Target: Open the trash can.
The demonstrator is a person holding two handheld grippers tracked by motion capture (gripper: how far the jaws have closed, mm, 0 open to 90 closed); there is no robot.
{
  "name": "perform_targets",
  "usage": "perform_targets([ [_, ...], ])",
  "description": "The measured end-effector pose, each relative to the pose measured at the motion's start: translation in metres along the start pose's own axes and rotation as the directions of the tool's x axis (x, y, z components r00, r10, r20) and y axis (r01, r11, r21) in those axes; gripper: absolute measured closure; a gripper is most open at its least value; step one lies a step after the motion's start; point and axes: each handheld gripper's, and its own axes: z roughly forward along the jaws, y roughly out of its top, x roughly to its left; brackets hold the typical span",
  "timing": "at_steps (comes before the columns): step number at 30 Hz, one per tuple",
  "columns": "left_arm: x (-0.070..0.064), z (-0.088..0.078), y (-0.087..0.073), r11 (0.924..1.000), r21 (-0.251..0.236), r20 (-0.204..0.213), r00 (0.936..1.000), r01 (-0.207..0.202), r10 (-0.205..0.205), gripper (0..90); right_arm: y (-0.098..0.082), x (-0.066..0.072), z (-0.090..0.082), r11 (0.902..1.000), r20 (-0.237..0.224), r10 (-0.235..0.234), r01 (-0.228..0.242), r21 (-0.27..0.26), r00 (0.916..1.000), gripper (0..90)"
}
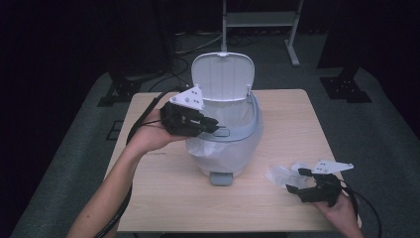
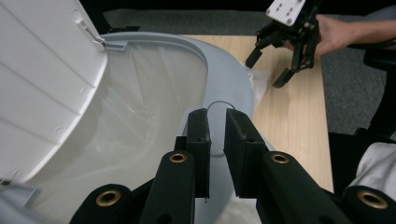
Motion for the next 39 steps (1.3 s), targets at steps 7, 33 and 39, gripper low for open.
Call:
perform_targets([
  [7, -0.002, -0.027, -0.018, 0.9995, 0.0, -0.028, 0.9991, 0.031, -0.031, 78.3, 0.0, -0.001, 0.004, 0.9998, 0.016, 0.007, -0.007, 0.02, 0.9998, 17.6],
  [33, -0.015, -0.073, -0.095, 0.9942, 0.029, -0.112, 0.9887, 0.104, -0.1, 72.6, 0.0, -0.016, 0.022, 0.9904, 0.082, 0.087, -0.095, 0.101, 0.9929, 22.3],
  [39, -0.018, -0.072, -0.113, 0.9917, 0.038, -0.11, 0.9868, 0.123, -0.118, 69.7, -0.001, -0.019, 0.024, 0.9868, 0.087, 0.104, -0.113, 0.116, 0.9908, 28.8],
])
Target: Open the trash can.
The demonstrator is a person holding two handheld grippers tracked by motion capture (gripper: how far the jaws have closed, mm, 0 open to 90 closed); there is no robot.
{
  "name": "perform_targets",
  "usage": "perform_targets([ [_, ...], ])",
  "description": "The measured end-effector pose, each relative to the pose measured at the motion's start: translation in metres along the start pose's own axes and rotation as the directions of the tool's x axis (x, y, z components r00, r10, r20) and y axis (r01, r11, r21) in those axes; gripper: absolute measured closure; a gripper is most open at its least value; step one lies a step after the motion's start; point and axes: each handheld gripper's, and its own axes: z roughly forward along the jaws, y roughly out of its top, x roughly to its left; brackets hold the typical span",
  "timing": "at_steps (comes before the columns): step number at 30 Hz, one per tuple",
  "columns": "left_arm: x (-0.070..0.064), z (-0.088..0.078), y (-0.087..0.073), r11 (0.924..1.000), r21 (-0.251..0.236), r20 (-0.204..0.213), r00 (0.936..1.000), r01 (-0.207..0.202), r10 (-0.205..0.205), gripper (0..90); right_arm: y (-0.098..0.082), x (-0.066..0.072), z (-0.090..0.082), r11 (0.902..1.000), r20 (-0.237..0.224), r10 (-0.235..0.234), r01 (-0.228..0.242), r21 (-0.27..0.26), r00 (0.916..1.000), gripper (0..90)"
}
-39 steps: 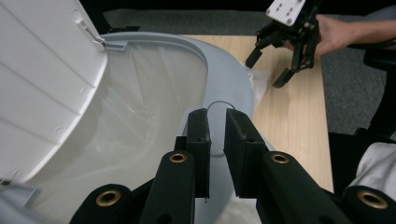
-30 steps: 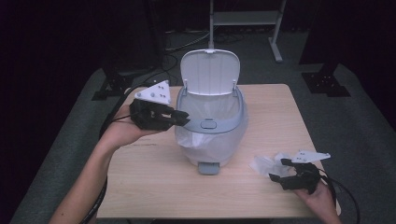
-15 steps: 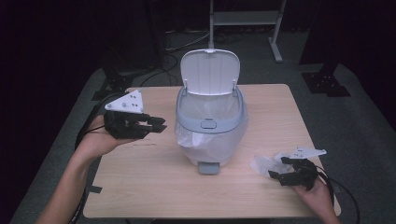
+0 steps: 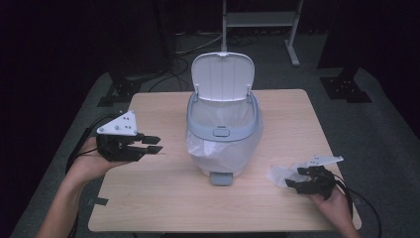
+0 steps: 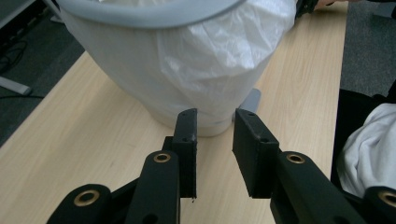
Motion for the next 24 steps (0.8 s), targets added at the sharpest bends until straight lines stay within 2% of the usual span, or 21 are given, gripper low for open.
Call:
perform_targets([
  [4, 0.001, 0.001, -0.011, 0.9999, 0.008, 0.0, 1.0, 0.01, -0.01, 68.8, 0.0, 0.0, 0.002, 0.9999, 0.0, -0.011, 0.011, 0.008, 0.9999, 33.2],
  [6, 0.0, 0.004, -0.019, 0.9996, 0.0, 0.003, 0.9996, 0.029, -0.029, 67.7, 0.001, 0.0, 0.003, 0.9998, -0.003, -0.015, 0.016, 0.015, 0.9999, 37.1],
  [9, 0.0, 0.005, -0.024, 0.9994, 0.0, 0.003, 0.9994, 0.034, -0.034, 66.2, 0.001, 0.0, 0.004, 0.9997, -0.004, -0.017, 0.017, 0.016, 0.9998, 38.5],
  [15, -0.002, 0.02, -0.044, 0.9978, 0.019, -0.003, 0.9979, 0.064, -0.064, 59.7, 0.0, 0.002, 0.005, 0.9993, 0.015, -0.03, 0.03, 0.024, 0.9994, 42.0],
  [24, -0.004, 0.036, -0.067, 0.9958, 0.04, -0.008, 0.9966, 0.082, -0.082, 51.3, 0.0, 0.004, 0.005, 0.9984, 0.02, -0.049, 0.049, 0.027, 0.9986, 50.6],
])
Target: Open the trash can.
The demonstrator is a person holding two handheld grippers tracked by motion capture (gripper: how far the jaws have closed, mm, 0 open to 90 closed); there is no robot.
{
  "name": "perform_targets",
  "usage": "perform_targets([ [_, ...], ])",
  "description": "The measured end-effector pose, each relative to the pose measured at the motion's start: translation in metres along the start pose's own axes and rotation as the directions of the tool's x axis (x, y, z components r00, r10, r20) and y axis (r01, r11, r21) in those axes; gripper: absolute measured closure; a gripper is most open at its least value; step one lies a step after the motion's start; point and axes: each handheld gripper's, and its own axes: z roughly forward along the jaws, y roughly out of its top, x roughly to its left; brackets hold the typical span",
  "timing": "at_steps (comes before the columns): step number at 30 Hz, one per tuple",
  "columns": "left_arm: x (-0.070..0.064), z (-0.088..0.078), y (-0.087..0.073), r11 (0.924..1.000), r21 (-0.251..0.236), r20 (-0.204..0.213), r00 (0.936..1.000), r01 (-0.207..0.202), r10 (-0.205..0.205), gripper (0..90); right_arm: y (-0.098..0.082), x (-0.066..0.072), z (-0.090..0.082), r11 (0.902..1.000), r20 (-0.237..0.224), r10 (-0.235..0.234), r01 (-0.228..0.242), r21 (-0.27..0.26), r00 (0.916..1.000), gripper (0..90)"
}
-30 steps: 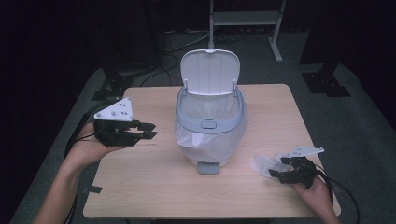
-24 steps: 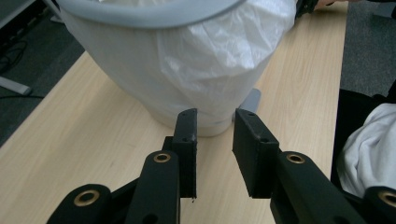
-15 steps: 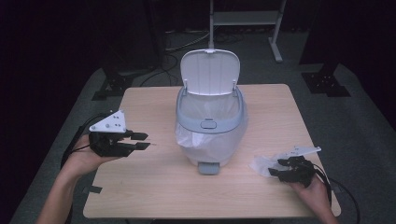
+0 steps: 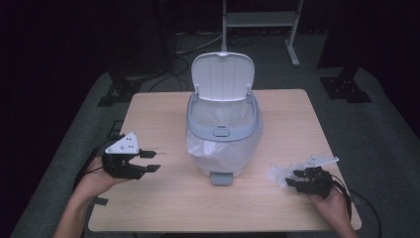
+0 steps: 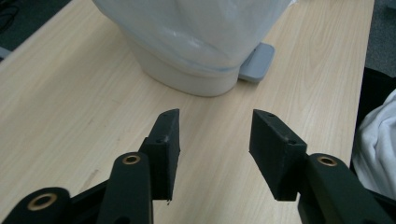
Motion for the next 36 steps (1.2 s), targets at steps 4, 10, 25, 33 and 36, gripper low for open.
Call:
perform_targets([
  [4, -0.001, 0.009, -0.012, 0.9999, -0.011, 0.004, 1.0, 0.008, -0.008, 49.7, 0.0, 0.001, 0.0, 0.9999, 0.001, -0.017, 0.017, 0.0, 0.9999, 55.7],
  [10, -0.003, 0.017, -0.021, 0.9999, -0.009, -0.012, 0.9999, 0.011, -0.011, 47.8, 0.0, 0.002, 0.0, 0.9998, -0.019, -0.021, 0.021, 0.001, 0.9996, 62.7],
  [25, -0.006, 0.038, -0.036, 0.9999, 0.006, -0.031, 0.9995, 0.011, -0.011, 44.0, 0.001, 0.0, -0.003, 0.9996, -0.09, -0.005, 0.007, 0.027, 0.996, 82.9],
  [33, -0.008, 0.051, -0.046, 0.9998, 0.001, -0.021, 0.9996, 0.018, -0.017, 42.1, 0.008, -0.004, -0.014, 0.9999, -0.122, 0.016, -0.015, 0.007, 0.9924, 83.7],
  [36, -0.01, 0.056, -0.05, 0.9998, -0.003, -0.017, 0.9997, 0.019, -0.019, 41.6, 0.014, -0.004, -0.021, 0.9999, -0.132, 0.01, -0.01, 0.006, 0.9913, 83.7],
])
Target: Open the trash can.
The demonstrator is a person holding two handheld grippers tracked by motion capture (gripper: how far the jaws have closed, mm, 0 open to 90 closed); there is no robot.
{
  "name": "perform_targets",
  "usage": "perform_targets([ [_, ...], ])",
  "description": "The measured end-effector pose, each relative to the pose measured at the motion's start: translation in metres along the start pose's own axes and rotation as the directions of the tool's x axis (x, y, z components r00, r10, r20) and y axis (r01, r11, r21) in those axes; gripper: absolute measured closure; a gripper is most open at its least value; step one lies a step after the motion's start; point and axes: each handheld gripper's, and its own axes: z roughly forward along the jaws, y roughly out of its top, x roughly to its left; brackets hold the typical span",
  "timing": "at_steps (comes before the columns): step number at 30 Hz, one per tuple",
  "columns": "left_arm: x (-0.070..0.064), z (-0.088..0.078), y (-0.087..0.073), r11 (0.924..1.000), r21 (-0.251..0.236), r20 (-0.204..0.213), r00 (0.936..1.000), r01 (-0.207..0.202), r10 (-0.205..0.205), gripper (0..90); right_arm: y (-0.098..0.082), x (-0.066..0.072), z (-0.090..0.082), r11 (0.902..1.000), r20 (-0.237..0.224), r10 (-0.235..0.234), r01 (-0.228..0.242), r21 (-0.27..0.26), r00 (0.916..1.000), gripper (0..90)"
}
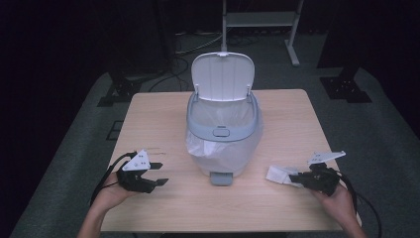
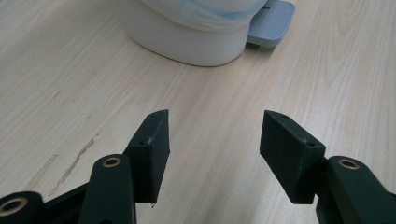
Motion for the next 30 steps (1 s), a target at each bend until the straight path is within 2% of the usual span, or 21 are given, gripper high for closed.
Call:
perform_targets([
  [11, -0.003, 0.008, -0.008, 1.0, -0.004, -0.001, 1.0, 0.005, -0.005, 39.7, 0.018, 0.008, -0.017, 0.9997, -0.026, -0.021, 0.021, -0.012, 0.9995, 83.6],
  [16, -0.003, 0.01, -0.011, 1.0, -0.004, -0.008, 0.9999, 0.007, -0.007, 38.4, 0.031, 0.008, -0.032, 0.9989, -0.042, -0.031, 0.029, -0.038, 0.9986, 83.6],
  [23, -0.004, 0.011, -0.014, 0.9998, -0.013, -0.014, 0.9998, 0.017, -0.017, 37.9, 0.043, 0.008, -0.049, 0.998, -0.047, -0.036, 0.033, -0.054, 0.9983, 83.5],
  [30, -0.004, 0.012, -0.018, 0.9999, -0.003, -0.019, 0.9997, 0.014, -0.014, 37.9, 0.058, 0.01, -0.064, 0.9968, -0.045, -0.05, 0.047, -0.065, 0.9977, 83.5],
])
